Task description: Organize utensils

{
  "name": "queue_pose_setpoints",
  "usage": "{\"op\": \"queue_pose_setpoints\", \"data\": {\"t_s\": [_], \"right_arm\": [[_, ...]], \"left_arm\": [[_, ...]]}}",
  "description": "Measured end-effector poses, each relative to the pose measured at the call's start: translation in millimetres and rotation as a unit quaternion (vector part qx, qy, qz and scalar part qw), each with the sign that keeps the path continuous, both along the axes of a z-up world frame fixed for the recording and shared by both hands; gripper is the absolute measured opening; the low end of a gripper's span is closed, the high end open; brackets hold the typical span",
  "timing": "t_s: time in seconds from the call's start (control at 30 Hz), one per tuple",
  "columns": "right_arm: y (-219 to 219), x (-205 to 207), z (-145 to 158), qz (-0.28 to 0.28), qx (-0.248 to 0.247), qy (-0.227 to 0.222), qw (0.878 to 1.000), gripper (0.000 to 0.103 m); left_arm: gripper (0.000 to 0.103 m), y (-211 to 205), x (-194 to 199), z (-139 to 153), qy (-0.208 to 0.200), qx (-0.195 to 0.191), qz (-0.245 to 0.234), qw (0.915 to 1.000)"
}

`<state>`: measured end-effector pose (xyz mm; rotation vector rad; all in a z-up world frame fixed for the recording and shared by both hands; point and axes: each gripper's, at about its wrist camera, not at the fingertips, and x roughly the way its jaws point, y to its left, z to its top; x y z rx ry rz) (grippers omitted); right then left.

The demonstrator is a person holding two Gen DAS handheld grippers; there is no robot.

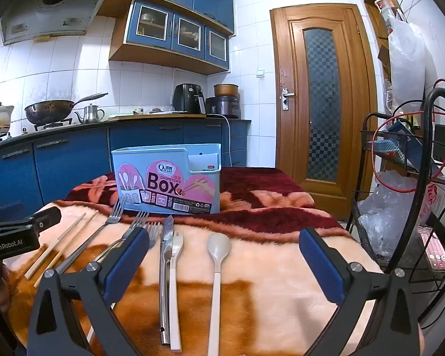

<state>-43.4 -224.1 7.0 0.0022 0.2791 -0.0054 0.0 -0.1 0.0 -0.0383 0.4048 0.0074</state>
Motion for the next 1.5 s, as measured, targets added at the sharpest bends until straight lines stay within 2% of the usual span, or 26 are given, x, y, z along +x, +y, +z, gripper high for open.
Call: {"op": "queue_pose_setpoints", "data": {"t_s": [1.5], "right_arm": [[-0.4,1.6,-0.7,0.0,-0.001,0.005,1.0,0.103]], "left_arm": [[0.103,5.7,-2.6,2.4,0.0,0.001,0.002,1.0]]}}
